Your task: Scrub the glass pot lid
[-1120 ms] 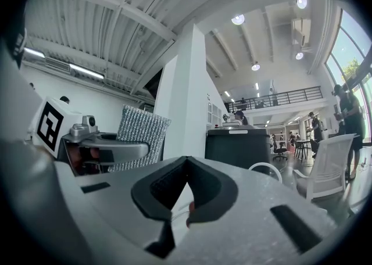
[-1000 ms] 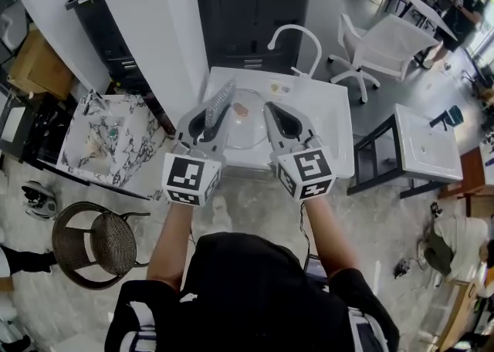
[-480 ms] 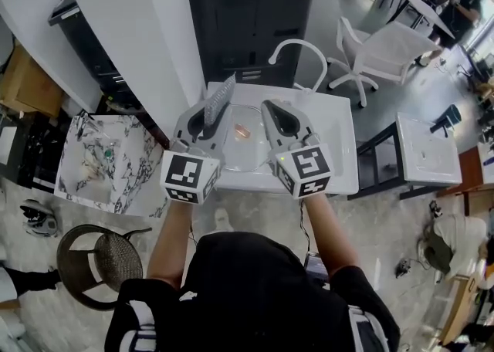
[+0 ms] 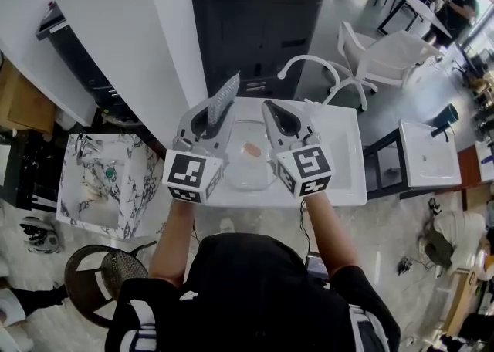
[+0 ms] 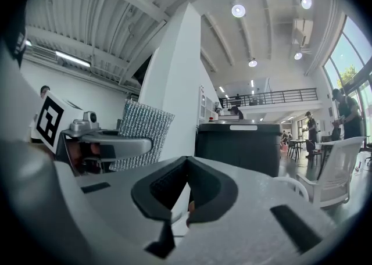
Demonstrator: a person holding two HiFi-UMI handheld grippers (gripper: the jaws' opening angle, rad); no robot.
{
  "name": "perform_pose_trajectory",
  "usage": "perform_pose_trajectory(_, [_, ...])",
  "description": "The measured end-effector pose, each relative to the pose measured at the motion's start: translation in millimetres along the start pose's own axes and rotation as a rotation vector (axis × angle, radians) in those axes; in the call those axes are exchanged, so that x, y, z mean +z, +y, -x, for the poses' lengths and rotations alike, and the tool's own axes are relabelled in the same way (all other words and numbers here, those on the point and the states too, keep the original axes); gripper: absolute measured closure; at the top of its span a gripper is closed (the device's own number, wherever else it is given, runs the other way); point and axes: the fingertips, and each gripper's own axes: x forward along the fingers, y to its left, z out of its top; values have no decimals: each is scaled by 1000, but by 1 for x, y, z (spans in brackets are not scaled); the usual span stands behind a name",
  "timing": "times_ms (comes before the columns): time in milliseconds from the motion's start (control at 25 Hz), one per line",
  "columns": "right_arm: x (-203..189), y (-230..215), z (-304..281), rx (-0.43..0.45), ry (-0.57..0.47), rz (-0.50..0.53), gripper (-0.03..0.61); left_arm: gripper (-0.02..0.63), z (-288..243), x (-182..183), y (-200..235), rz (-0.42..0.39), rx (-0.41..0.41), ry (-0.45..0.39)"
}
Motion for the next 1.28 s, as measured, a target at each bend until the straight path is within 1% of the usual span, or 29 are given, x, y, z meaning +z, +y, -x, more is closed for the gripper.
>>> perform_pose_trajectory(160, [-4,2,-26,-23,11,-4,583,541,-9,-8,24,-36,-14,-3])
perform_pose_trajectory(360, [-11,3,-48,-55,40,1,583,541,-19,-16,45,-5,-49,-7])
perform_pose_trajectory(600, [-24,4,-61,-96,55,-1,583,541,-26,-32,58,-1,-95,-13])
perform_pose_trajectory(800, [-38,8,-66,-102,100,9,583,541,-28,-46,59,-1,-123,-6])
perform_pose_trajectory(880, [-40,6,-67,-107,99,8,583,541,-29,-50,59,4,-130,-6])
perform_pose_trajectory(1080, [-57,2,-65,-116,135,3,583,541,-33,-63,51,38,-155,33])
perform_pose_trajectory(1160, [-62,-1,-65,-118,143,-5,583,541,-34,-69,49,45,-158,46])
perform_pose_trajectory(1280, [-68,-5,-68,-114,144,-12,583,541,-36,-79,51,80,-151,54])
